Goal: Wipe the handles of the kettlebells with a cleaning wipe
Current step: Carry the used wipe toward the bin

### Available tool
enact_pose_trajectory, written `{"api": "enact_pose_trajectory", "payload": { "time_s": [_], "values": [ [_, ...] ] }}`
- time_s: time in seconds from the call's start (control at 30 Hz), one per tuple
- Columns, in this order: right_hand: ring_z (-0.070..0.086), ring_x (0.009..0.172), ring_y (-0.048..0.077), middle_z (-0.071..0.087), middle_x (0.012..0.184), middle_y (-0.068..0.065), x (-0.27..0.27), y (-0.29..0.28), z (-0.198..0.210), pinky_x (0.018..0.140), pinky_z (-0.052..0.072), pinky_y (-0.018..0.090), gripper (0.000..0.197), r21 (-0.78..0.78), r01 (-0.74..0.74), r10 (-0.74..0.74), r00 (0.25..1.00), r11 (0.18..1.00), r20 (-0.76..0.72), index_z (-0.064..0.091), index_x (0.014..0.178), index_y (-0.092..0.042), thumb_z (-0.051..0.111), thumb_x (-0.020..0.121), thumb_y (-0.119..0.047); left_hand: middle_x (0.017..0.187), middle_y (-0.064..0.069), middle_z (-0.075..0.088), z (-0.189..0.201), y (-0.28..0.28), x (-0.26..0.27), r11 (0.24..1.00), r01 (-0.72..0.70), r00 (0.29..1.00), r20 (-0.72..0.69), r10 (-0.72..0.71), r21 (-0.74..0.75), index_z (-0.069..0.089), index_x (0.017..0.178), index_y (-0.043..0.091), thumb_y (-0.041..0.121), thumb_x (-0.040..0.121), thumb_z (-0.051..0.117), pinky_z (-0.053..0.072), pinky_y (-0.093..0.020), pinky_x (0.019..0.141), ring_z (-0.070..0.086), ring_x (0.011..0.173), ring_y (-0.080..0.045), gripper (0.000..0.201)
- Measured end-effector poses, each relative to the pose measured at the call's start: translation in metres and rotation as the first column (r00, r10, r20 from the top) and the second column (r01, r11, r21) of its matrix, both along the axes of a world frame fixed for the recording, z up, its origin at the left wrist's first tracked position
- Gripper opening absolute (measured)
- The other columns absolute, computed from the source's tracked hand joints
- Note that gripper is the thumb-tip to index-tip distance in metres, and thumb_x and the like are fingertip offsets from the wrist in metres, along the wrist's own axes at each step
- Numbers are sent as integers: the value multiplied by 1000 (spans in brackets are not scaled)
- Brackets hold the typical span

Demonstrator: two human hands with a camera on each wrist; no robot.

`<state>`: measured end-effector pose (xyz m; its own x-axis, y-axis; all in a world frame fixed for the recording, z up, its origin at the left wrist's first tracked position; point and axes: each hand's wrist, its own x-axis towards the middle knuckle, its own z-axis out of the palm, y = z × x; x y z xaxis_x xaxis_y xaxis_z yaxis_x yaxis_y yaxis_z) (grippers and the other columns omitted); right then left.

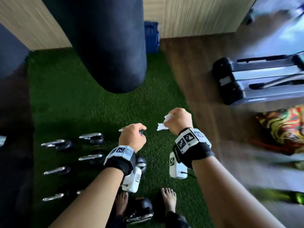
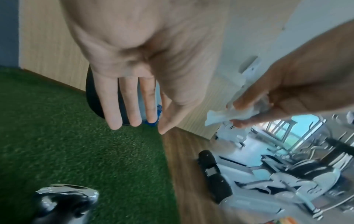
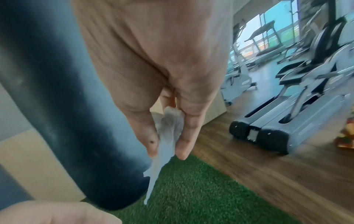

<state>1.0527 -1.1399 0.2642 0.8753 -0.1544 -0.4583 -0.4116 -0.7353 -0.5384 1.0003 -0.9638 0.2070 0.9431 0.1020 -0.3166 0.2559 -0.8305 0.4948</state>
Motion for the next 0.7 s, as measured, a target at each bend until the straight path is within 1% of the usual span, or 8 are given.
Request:
{"api": "enact_pose_trajectory", "payload": {
  "time_s": [0.1,0.17,0.2,0.27,0.37,0.53,0.6,0.7],
  "values": [
    [68,105,30,74,105,12,-38,-19,40,90,55,34,18,-35,77,-77,997,996,7,74,102,-6,68,86,-12,112,5,77,42,-6,-10,993,35,999,-20,-38,-115,77,110,26,12,83,69,53,-25,95,70,107,-16,31],
    [69,103,29,75,104,12,-73,-29,56,88,54,30,20,-37,159,-158,987,987,21,75,103,-8,70,85,-13,110,3,78,65,-9,-18,980,100,995,0,-102,-171,77,109,28,13,83,71,51,-21,90,71,100,-16,31],
    [70,100,26,75,100,9,-93,-34,60,83,53,25,19,-30,222,-221,975,975,31,75,101,-10,71,83,-14,109,3,77,74,-11,-24,971,139,990,12,-140,-194,77,109,29,13,82,72,51,-21,88,71,96,-17,32],
    [70,94,21,74,91,4,-139,-40,66,72,45,18,17,8,371,-370,927,929,60,76,98,-16,73,81,-15,107,5,77,91,-16,-38,944,231,972,24,-232,-235,77,109,32,14,81,73,54,-24,86,71,92,-16,33],
    [69,90,15,71,89,-2,-208,-49,73,74,45,16,25,82,549,-555,828,832,81,77,99,-20,78,74,-16,105,7,76,109,-32,-66,877,405,913,56,-405,-259,77,107,32,15,80,75,52,-21,81,70,88,-13,33],
    [63,85,6,72,94,-5,-338,-68,86,69,38,5,30,119,765,-774,626,633,90,77,100,-24,83,71,-19,106,10,76,129,-82,-137,700,666,732,49,-679,-257,76,108,35,16,81,76,56,-24,86,69,90,-9,33],
    [64,89,6,71,94,-6,-396,-76,90,71,40,5,30,121,822,-830,546,557,114,77,100,-26,84,71,-21,108,11,75,134,-108,-176,596,759,624,34,-780,-262,75,110,37,19,83,75,56,-25,87,69,93,-8,33],
    [63,86,6,69,88,-9,-485,-86,92,63,37,-2,30,105,897,-898,413,430,151,77,99,-28,84,71,-23,107,16,69,138,-146,-244,414,870,439,39,-898,-268,72,115,38,22,86,73,49,-18,82,64,94,-4,34]
  ]
}}
